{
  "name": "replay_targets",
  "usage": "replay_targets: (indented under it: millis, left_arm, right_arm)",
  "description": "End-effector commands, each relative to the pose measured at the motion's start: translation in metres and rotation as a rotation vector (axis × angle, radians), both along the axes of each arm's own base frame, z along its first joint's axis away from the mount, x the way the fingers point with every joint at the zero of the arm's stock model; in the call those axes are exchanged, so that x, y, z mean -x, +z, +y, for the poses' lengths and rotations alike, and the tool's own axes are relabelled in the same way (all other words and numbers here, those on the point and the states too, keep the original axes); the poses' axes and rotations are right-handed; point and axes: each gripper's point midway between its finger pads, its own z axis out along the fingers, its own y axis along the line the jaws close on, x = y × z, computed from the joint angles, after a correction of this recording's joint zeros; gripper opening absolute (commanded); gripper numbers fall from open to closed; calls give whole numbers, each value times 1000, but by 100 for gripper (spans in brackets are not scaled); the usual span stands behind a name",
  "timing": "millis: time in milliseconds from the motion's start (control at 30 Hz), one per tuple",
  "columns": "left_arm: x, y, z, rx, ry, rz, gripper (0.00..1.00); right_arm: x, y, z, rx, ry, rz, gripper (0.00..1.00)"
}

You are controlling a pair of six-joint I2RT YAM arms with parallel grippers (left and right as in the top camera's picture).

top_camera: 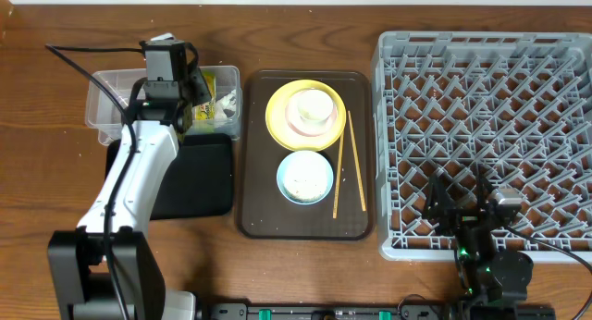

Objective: Sort waste into correct bins and load items into the dishwasher rack
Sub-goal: 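Drop the wrapper into the clear plastic bin with left gripper, then reach left gripper to the blue rice bowl rim and grasp it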

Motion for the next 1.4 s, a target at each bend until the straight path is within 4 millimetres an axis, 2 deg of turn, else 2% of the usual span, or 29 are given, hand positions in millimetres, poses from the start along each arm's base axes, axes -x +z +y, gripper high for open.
replay_targets:
  millis: [0, 100, 200, 300, 367, 467, 633, 767, 1000, 1267, 1367]
  left_arm:
    - [1, 51, 6, -27, 12, -112, 46]
    - [14, 79, 3, -7, 4, -165, 47]
    - [38, 103, -16, 84, -74, -189, 47]
    - [74, 114, -41, 237, -137, -152, 47]
    - [96, 112, -55, 304, -179, -101, 47]
    - [133, 100, -70, 375, -227, 20, 47]
    - [184, 70, -78, 428, -229, 252, 47]
    - [210, 54, -84, 398, -285, 374, 47]
    - [224, 48, -110, 369, -393, 431, 47]
    - [219, 55, -149, 333, -557, 373, 46]
    - [219, 50, -164, 331, -596, 392, 46]
  right_arm:
    - [0, -1, 1, -10, 4, 1, 99]
    - [0, -1, 1, -10, 4, 1, 99]
    - [0, -1, 1, -10, 4, 1, 99]
    - [0, -1, 1, -10, 4, 1, 99]
    - [0, -1, 1, -10, 4, 1, 99]
    - [0, -1, 1, -10, 4, 1, 99]
    - [0, -1, 1, -10, 4, 1, 99]
    - [0, -1, 1, -10, 4, 1, 99]
    - [0, -1, 1, -10, 4, 1, 99]
    - [0, -1, 1, -10, 4, 1, 99]
    - [0, -1, 1, -10, 4, 1, 99]
